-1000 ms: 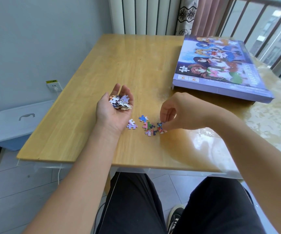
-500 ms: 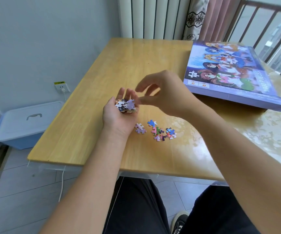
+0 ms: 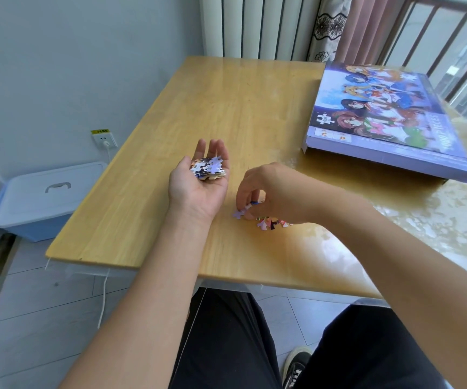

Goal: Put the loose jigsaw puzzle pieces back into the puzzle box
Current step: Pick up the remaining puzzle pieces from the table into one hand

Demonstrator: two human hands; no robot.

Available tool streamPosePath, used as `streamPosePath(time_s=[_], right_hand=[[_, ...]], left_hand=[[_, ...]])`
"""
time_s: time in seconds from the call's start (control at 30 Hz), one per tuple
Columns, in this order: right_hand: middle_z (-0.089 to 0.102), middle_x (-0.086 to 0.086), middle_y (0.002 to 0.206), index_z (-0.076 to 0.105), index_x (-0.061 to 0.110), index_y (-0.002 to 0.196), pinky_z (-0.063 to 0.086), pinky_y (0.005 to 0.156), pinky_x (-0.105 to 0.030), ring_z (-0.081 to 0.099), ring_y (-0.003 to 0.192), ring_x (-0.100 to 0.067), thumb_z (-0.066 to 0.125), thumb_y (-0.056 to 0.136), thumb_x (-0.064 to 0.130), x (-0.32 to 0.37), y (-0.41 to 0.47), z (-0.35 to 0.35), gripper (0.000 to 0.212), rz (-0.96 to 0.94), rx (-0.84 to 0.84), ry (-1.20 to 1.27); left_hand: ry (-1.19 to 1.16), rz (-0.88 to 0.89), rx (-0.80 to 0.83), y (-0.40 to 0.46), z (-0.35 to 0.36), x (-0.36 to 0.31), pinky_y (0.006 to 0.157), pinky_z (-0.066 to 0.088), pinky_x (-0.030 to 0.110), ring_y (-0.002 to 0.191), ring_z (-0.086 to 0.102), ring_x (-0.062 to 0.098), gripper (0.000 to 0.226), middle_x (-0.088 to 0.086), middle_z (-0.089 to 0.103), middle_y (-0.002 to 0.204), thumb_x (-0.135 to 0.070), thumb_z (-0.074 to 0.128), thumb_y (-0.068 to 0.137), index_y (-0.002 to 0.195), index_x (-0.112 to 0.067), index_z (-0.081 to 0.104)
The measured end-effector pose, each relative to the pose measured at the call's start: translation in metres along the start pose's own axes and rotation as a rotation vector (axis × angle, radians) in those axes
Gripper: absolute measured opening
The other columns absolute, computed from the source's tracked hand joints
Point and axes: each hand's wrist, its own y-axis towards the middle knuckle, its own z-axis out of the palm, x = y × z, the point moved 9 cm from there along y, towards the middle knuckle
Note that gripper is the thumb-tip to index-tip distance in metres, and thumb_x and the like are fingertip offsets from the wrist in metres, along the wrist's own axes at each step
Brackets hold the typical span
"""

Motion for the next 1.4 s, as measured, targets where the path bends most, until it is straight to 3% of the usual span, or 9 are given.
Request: streamPosePath(time_s=[0.23, 0.43, 0.6, 0.77, 0.87, 0.97, 1.1, 1.17, 1.4], right_hand=[[0.07, 0.007, 0.083, 0.073, 0.021, 0.088, 0.057, 0.07, -0.033, 0.069, 0.078, -0.013, 0.078, 0.083, 0.014, -0.003, -0.009, -0.007, 0.009, 0.033, 0.0, -0.036], [0.068, 0.012, 0.089, 0.068, 0.026, 0.099, 0.056, 0.073, -0.023, 0.066, 0.082, -0.003, 0.081, 0.075, 0.01, -0.003, -0.012, -0.011, 0.031, 0.017, -0.031, -0.002], [0.073, 0.005, 0.085, 0.071, 0.018, 0.101, 0.06, 0.077, -0.029, 0.07, 0.079, -0.003, 0.079, 0.078, 0.007, -0.009, -0.023, -0.044, 0.027, 0.014, -0.201, 0.193], [0.072, -0.009, 0.088, 0.07, 0.003, 0.102, 0.058, 0.08, -0.034, 0.069, 0.078, -0.018, 0.078, 0.08, -0.002, 0.016, -0.004, -0.092, 0.024, -0.089, -0.448, 0.397], [0.073, -0.004, 0.096, 0.071, 0.009, 0.107, 0.057, 0.082, -0.032, 0.071, 0.092, -0.018, 0.077, 0.082, 0.005, 0.037, 0.014, -0.081, 0.026, -0.072, -0.38, 0.141], [0.074, 0.004, 0.091, 0.077, 0.014, 0.101, 0.056, 0.076, -0.026, 0.07, 0.085, -0.008, 0.083, 0.079, 0.014, 0.027, 0.0, -0.079, 0.023, -0.049, -0.371, 0.051], [0.067, 0.016, 0.108, 0.07, 0.03, 0.119, 0.056, 0.083, -0.029, 0.063, 0.098, -0.002, 0.092, 0.065, 0.046, -0.012, -0.029, -0.031, 0.061, 0.154, 0.037, -0.12], [0.058, 0.015, 0.117, 0.065, 0.033, 0.127, 0.053, 0.087, -0.029, 0.057, 0.102, -0.002, 0.09, 0.064, 0.05, -0.019, -0.036, -0.015, 0.07, 0.155, 0.078, -0.119], [0.067, 0.007, 0.099, 0.076, 0.03, 0.097, 0.057, 0.076, -0.036, 0.066, 0.088, -0.011, 0.092, 0.067, 0.035, -0.022, -0.03, -0.014, 0.034, 0.14, -0.025, -0.035]], left_hand=[[0.0, -0.027, 0.021, -0.002, 0.003, 0.004, 0.09, 0.054, 0.048, 0.096, 0.064, 0.041, 0.045, 0.029, 0.064, 0.1, -0.024, 0.028, 0.109, 0.11, 0.007, 0.061], [0.024, -0.022, 0.021, -0.003, 0.004, 0.005, 0.094, 0.054, 0.047, 0.097, 0.064, 0.04, 0.044, 0.027, 0.064, 0.099, -0.023, 0.029, 0.109, 0.111, 0.007, 0.061], [0.072, -0.025, 0.017, -0.004, 0.004, 0.006, 0.089, 0.056, 0.046, 0.087, 0.068, 0.038, 0.044, 0.025, 0.064, 0.101, -0.024, 0.029, 0.109, 0.107, 0.006, 0.062], [0.191, -0.075, 0.012, -0.004, 0.001, 0.018, 0.086, 0.058, 0.046, 0.077, 0.072, 0.036, 0.044, 0.024, 0.067, 0.101, -0.025, 0.029, 0.109, 0.106, 0.004, 0.062], [0.235, -0.074, 0.009, -0.005, 0.0, 0.018, 0.099, 0.052, 0.045, 0.077, 0.073, 0.033, 0.044, 0.023, 0.072, 0.086, -0.024, 0.027, 0.109, 0.101, 0.002, 0.062], [0.231, -0.059, -0.015, -0.004, -0.002, 0.012, 0.094, 0.055, 0.041, 0.088, 0.07, 0.034, 0.04, 0.023, 0.069, 0.1, -0.02, 0.031, 0.108, 0.102, 0.0, 0.065], [0.148, -0.066, -0.026, -0.002, -0.002, 0.015, 0.09, 0.057, 0.042, 0.087, 0.066, 0.035, 0.038, 0.022, 0.062, 0.104, -0.018, 0.033, 0.107, 0.1, 0.004, 0.064], [0.166, -0.07, -0.039, -0.002, -0.002, 0.017, 0.088, 0.057, 0.041, 0.08, 0.067, 0.033, 0.039, 0.021, 0.063, 0.099, -0.019, 0.034, 0.107, 0.098, 0.004, 0.064], [0.228, -0.061, -0.062, -0.005, -0.004, 0.02, 0.073, 0.06, 0.037, 0.064, 0.07, 0.03, 0.033, 0.018, 0.065, 0.088, -0.019, 0.039, 0.107, 0.089, -0.002, 0.061]])
